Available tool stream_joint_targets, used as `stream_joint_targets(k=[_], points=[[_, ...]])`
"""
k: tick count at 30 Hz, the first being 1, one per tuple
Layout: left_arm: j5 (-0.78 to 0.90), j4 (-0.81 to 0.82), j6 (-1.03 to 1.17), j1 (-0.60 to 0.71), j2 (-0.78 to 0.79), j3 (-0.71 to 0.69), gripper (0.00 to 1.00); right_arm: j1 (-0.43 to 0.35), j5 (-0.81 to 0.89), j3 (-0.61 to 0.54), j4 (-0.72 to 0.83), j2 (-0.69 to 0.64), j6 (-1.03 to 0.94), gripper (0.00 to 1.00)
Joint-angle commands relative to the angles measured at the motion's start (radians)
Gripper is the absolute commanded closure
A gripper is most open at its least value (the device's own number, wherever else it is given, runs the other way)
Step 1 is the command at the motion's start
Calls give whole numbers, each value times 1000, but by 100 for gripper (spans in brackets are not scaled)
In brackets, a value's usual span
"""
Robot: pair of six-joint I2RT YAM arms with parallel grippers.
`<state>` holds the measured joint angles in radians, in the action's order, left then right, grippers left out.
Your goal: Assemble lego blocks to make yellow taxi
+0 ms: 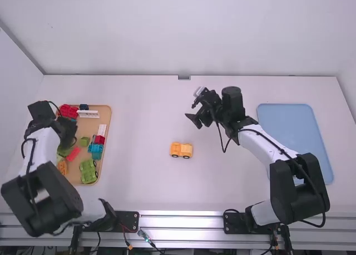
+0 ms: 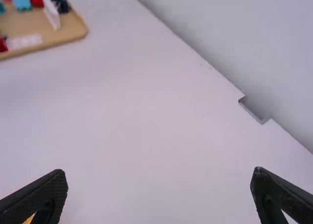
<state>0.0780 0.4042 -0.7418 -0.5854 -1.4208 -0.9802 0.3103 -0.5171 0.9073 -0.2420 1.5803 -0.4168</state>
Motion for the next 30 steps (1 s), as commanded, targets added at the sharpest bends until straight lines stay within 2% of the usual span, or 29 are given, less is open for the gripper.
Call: stream_joint_targets(k=[1, 5, 13, 19, 23, 26, 30], points=[[57, -52, 199, 72, 82, 33, 98, -2, -9, -6, -35, -2, 152, 1], [97, -135, 356, 192, 130, 57, 98, -2, -10, -6, -95, -2, 244, 1], [90, -323, 673, 573, 68, 93, 98, -3, -15, -6, -260, 58, 473, 1], [90, -517, 974, 825, -49, 119, 98, -3, -239, -3, -390, 146, 578, 1], [90, -612, 1072, 892, -127, 128, 98, -25, -385, -4, -432, 185, 577, 1], [90, -672, 1060, 908, -155, 138, 98, -48, -472, -4, -430, 195, 578, 1], [158, -766, 1022, 908, -170, 163, 98, -71, -468, -5, -391, 200, 573, 4]])
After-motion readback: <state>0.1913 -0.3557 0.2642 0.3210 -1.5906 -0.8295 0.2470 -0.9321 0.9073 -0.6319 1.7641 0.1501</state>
